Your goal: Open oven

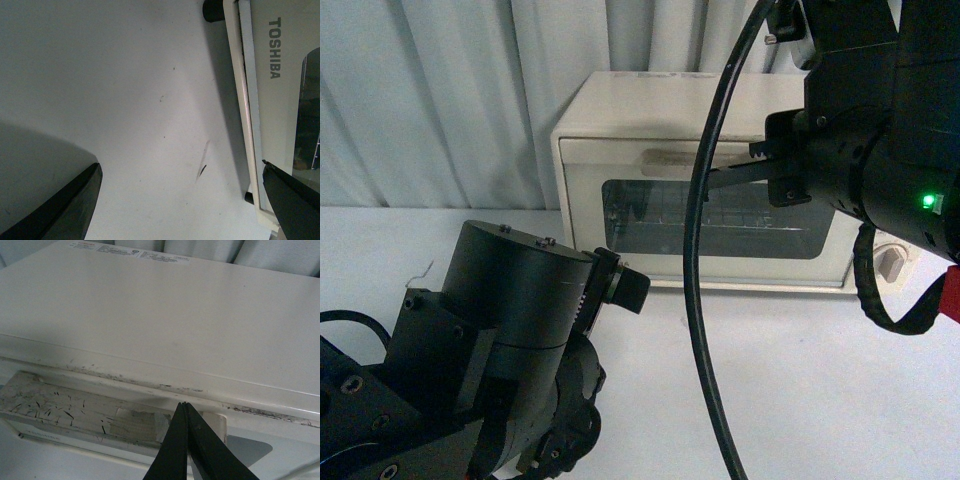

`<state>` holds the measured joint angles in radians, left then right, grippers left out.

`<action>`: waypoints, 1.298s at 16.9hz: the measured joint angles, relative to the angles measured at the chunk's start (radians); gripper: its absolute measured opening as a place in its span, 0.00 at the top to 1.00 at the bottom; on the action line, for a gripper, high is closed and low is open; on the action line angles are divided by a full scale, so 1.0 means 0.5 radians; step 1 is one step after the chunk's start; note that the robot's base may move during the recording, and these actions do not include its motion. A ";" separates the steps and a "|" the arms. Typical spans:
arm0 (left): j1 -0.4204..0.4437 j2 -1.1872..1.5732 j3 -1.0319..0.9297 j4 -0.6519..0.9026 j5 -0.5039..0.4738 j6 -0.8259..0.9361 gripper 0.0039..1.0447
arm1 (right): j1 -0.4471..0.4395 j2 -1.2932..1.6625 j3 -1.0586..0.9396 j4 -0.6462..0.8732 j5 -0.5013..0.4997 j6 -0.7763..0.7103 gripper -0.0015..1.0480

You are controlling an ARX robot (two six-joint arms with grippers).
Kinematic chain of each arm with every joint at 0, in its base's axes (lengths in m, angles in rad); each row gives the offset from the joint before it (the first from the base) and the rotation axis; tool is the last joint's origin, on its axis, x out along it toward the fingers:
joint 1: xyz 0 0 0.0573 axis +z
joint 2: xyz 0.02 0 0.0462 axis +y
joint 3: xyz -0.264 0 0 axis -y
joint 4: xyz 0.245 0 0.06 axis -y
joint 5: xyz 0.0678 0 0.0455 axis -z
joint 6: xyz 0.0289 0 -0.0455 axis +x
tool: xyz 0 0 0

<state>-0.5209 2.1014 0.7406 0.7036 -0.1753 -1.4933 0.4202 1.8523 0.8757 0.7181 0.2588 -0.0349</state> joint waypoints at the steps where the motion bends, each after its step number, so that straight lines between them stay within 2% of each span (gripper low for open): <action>1: 0.000 0.000 0.000 0.000 0.000 0.000 0.06 | 0.002 0.013 0.013 0.000 -0.004 0.003 0.98; 11: 0.000 0.000 0.000 0.000 0.000 0.000 0.06 | 0.035 0.105 0.023 0.105 0.008 0.193 0.98; 17: 0.000 0.000 0.000 -0.001 -0.001 0.000 0.06 | 0.288 -0.029 -0.242 0.137 0.317 0.402 0.98; 20: 0.000 0.000 0.000 0.002 0.000 0.000 0.06 | 0.437 -0.224 -0.456 0.088 0.377 0.443 0.98; 22: 0.000 0.000 -0.002 0.000 0.001 0.000 0.06 | 0.433 -0.496 -0.626 0.035 0.533 0.457 0.98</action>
<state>-0.5209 2.1014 0.7395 0.7036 -0.1749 -1.4933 0.6365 1.6043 0.5629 0.7357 0.5251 0.1936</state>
